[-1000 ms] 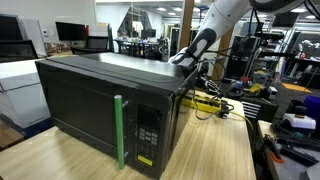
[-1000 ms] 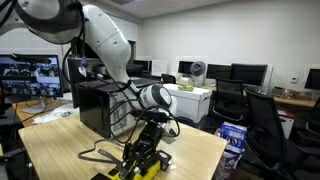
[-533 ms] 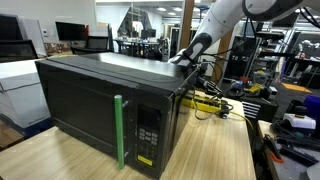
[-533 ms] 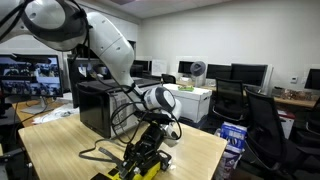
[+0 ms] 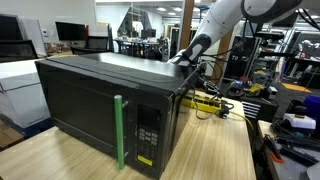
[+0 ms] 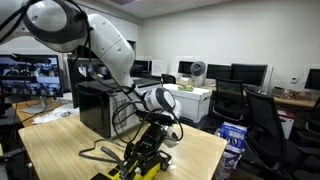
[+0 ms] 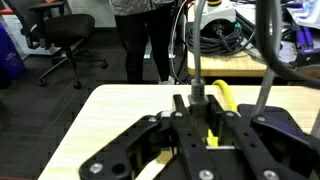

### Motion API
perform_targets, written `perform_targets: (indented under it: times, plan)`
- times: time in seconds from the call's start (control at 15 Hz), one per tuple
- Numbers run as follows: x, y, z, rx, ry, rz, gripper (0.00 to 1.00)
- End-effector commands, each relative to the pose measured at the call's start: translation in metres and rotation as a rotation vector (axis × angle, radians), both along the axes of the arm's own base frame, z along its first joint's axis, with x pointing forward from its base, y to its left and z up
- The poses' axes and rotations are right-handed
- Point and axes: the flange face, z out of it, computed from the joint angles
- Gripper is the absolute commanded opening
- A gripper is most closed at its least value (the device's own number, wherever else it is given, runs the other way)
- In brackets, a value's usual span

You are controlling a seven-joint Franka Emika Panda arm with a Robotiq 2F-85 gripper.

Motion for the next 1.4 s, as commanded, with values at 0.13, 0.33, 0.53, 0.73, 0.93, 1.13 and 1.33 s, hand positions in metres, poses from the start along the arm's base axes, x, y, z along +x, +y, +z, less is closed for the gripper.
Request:
perform_targets:
  times: [0.13, 0.33, 0.53, 0.73, 0.93, 1.13, 1.33]
  plan:
    - [0.002, 0.003, -0.012, 0.147, 0.029, 0.089, 0.07]
    - [0.001, -0.001, -0.014, 0.172, 0.046, 0.109, 0.07]
    - [-0.001, -0.001, -0.014, 0.198, 0.054, 0.131, 0.07]
    - [0.000, 0.002, -0.014, 0.217, 0.062, 0.152, 0.07]
    - [-0.002, 0.006, -0.014, 0.223, 0.065, 0.169, 0.07]
    - [-0.003, 0.009, -0.015, 0.211, 0.063, 0.171, 0.07]
    - [-0.003, 0.012, -0.016, 0.205, 0.064, 0.173, 0.07]
